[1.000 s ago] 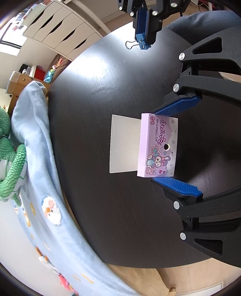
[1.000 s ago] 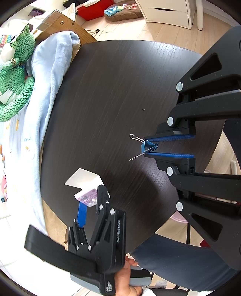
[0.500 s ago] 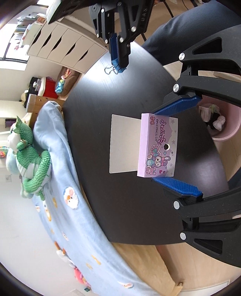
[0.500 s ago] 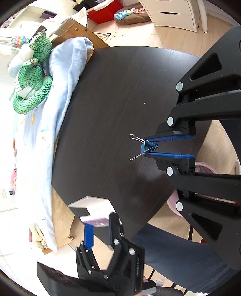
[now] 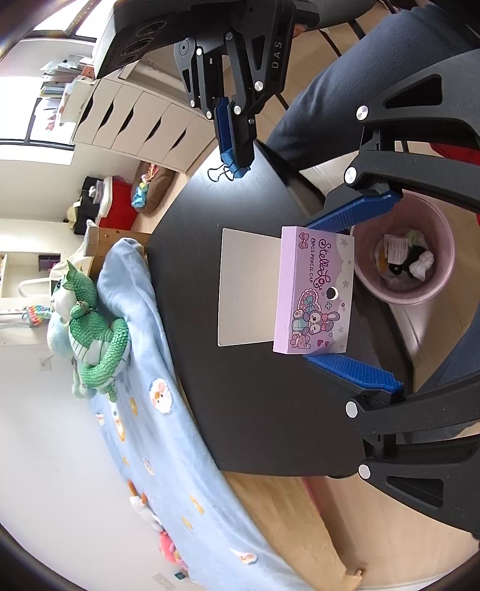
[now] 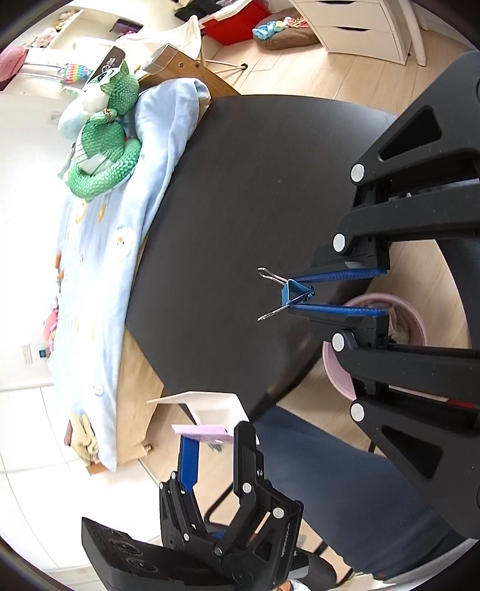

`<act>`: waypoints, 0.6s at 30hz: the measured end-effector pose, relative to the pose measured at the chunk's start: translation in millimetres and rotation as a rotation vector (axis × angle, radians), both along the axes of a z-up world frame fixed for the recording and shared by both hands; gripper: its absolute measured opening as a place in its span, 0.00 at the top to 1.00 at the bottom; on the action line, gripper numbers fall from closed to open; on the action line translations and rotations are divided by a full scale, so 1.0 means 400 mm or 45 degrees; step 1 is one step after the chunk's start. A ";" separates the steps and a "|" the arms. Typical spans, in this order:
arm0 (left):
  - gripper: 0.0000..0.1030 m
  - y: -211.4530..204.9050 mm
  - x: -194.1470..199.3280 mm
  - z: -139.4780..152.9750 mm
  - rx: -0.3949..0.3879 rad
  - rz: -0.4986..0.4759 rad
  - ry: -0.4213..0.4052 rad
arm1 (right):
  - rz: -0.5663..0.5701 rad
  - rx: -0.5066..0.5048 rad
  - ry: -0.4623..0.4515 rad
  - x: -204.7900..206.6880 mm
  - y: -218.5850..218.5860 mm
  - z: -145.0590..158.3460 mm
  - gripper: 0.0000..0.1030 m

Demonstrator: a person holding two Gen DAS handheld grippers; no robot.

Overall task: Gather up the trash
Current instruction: 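Carry the card box and binder clip over the wastebasket, then open the right gripper over the wastebasket to drop the binder clip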

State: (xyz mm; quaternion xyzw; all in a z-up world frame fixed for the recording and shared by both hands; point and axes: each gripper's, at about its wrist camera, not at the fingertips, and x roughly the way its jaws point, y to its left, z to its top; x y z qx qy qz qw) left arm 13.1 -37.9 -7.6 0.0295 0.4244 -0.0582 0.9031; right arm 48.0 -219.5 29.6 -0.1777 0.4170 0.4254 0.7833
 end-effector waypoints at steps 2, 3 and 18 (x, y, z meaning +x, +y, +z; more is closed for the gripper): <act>0.39 -0.003 -0.024 -0.001 -0.013 0.002 -0.002 | 0.010 0.018 0.011 -0.030 -0.008 0.003 0.89; 0.39 -0.004 -0.035 -0.003 -0.020 0.004 -0.002 | 0.014 0.026 0.016 -0.045 -0.011 0.005 0.89; 0.39 0.016 -0.111 -0.014 -0.061 0.037 0.007 | 0.112 0.032 0.138 -0.164 0.012 -0.055 0.88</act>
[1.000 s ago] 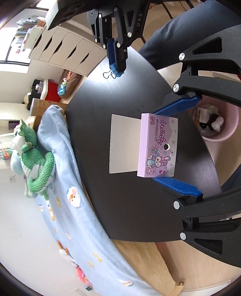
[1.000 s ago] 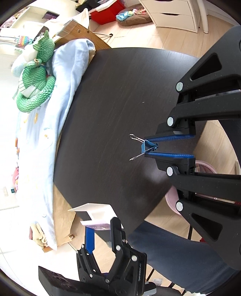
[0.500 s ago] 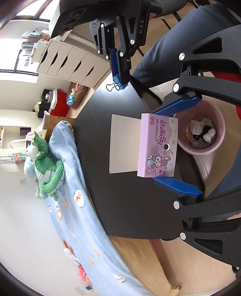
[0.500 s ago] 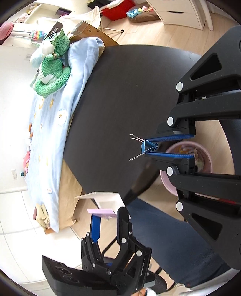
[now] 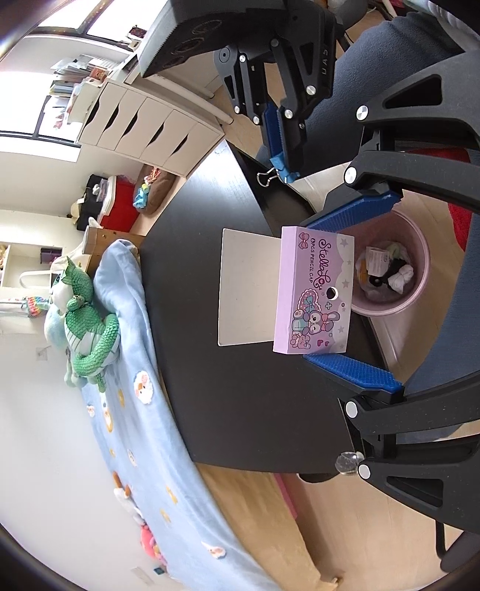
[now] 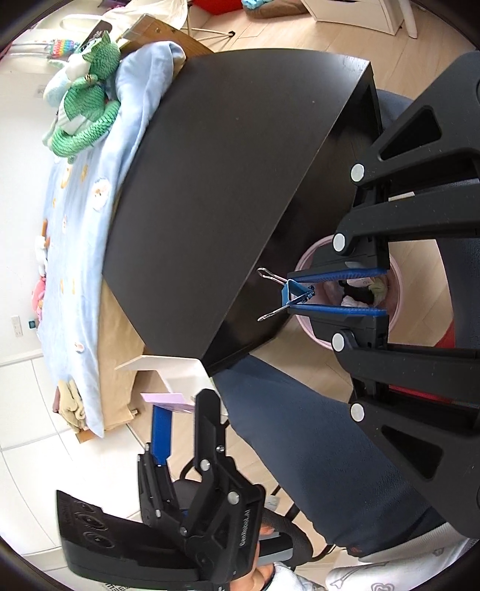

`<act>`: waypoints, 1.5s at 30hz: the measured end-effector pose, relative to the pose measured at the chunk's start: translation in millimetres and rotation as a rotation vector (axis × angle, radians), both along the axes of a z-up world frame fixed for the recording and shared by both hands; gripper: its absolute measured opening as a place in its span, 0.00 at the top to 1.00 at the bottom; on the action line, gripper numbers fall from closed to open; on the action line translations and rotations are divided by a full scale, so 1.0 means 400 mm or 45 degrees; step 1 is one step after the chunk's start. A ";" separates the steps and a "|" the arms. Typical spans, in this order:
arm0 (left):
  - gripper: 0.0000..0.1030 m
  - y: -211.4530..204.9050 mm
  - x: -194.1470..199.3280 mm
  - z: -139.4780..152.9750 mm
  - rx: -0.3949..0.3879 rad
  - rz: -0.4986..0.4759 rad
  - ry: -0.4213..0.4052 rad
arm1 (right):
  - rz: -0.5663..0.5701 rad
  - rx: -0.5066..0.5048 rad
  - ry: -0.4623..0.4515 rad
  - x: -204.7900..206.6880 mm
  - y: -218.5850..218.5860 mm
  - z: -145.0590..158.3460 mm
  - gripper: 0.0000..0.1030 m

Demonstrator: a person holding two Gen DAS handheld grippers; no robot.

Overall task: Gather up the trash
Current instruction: 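Open the right gripper over the wastebasket to drop the binder clip, then open the left gripper over the wastebasket to drop the card box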

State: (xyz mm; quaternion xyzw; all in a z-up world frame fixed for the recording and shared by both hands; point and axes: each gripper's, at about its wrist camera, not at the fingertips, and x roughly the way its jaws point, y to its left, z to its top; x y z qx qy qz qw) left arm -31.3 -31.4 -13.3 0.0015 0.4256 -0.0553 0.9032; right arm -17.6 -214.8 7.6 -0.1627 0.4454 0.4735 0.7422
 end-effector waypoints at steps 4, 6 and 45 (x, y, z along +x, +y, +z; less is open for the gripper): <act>0.39 -0.001 0.000 0.001 -0.002 0.000 -0.008 | -0.014 -0.021 -0.015 0.006 0.005 -0.004 0.59; 0.39 -0.002 0.002 0.002 -0.004 -0.002 -0.010 | -0.042 0.000 -0.019 0.008 -0.004 -0.001 0.24; 0.13 -0.082 0.003 -0.012 -0.051 -0.131 0.024 | -0.373 0.086 -0.040 0.058 -0.137 0.077 0.04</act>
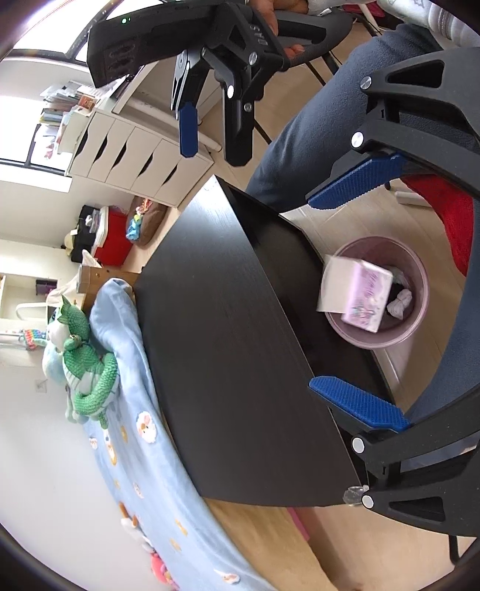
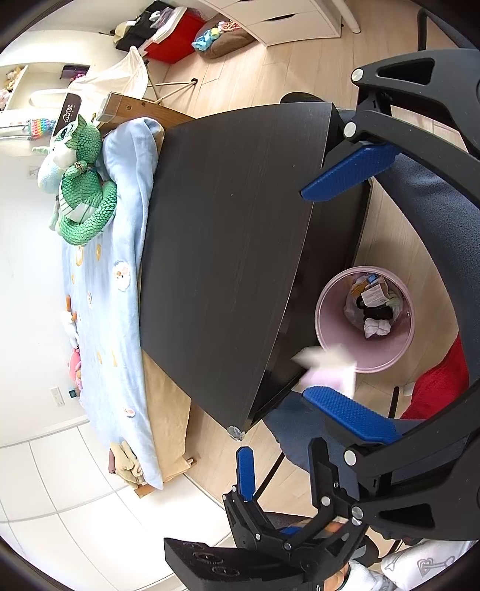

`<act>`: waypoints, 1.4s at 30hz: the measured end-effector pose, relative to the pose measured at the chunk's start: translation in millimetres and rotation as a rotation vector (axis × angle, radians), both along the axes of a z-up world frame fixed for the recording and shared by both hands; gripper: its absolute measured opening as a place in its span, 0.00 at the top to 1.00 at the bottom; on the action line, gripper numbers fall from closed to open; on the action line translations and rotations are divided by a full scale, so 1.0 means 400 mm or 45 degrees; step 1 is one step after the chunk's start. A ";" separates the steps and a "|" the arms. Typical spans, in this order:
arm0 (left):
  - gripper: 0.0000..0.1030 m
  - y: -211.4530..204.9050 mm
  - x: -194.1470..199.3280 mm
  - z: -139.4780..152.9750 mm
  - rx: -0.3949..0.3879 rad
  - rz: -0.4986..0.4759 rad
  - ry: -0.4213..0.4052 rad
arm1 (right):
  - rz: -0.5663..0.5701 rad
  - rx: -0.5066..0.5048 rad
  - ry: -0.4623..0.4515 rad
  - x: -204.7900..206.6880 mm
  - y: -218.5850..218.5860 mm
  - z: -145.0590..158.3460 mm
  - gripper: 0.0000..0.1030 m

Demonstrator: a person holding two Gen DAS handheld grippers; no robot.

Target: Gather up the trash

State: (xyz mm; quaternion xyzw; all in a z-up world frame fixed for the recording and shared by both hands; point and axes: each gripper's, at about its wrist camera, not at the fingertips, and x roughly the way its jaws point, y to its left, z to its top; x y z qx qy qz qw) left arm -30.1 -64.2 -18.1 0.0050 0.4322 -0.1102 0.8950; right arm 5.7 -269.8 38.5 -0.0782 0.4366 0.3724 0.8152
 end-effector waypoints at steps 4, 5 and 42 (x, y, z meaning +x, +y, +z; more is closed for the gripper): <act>0.08 0.011 0.002 -0.003 -0.007 0.036 0.003 | -0.001 -0.002 -0.003 0.000 0.000 -0.001 0.04; 0.08 0.014 0.002 -0.002 -0.010 0.043 0.002 | -0.002 -0.004 -0.003 -0.002 0.001 -0.002 0.04; 0.06 0.151 0.127 0.086 0.001 0.292 -0.139 | -0.069 0.021 -0.104 0.135 0.106 0.076 0.03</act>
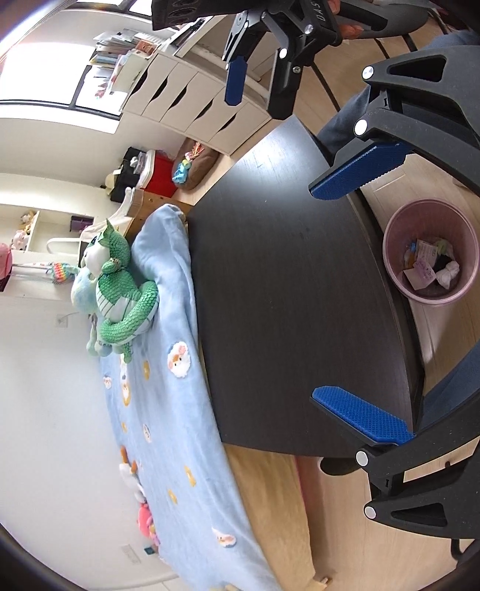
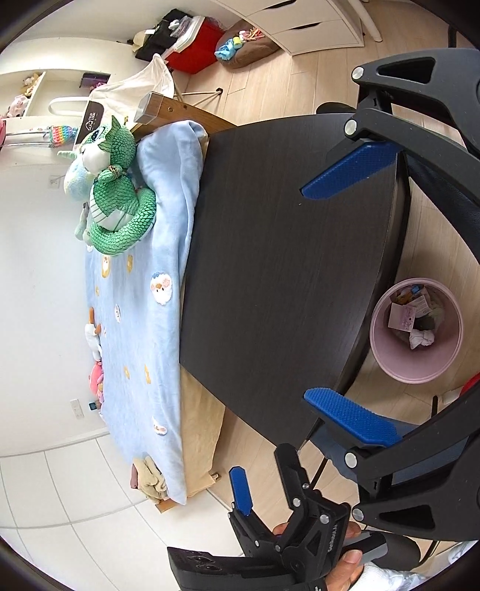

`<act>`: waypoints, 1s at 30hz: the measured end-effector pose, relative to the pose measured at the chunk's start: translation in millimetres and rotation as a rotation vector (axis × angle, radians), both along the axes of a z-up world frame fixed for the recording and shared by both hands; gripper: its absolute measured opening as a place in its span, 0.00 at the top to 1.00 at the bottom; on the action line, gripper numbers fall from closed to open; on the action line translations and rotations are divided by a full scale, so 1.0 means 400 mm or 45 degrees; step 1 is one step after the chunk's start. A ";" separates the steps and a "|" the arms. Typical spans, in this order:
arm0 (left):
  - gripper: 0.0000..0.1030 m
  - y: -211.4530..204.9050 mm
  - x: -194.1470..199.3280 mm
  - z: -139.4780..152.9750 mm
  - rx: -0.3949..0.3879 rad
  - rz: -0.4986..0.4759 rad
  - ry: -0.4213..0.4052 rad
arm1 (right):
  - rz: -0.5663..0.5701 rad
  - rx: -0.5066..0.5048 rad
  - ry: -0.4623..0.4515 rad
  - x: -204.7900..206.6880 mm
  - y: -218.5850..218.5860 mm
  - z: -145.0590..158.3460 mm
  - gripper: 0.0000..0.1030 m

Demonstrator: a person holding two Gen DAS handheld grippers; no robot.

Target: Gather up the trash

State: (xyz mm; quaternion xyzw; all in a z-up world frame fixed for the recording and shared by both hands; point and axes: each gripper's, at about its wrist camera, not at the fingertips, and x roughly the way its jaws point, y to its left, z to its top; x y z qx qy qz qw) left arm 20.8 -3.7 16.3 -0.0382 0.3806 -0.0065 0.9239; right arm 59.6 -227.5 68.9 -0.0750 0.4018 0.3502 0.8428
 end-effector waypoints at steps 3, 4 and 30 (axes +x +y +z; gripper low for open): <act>0.06 0.008 -0.001 0.003 -0.034 0.001 -0.005 | 0.000 -0.007 0.008 0.002 -0.002 -0.007 0.03; 0.06 0.009 0.000 0.004 -0.037 0.001 -0.003 | -0.001 -0.007 0.009 0.002 -0.002 -0.008 0.03; 0.06 0.005 0.005 0.002 -0.078 -0.018 0.009 | -0.009 -0.012 0.013 0.008 -0.007 -0.009 0.03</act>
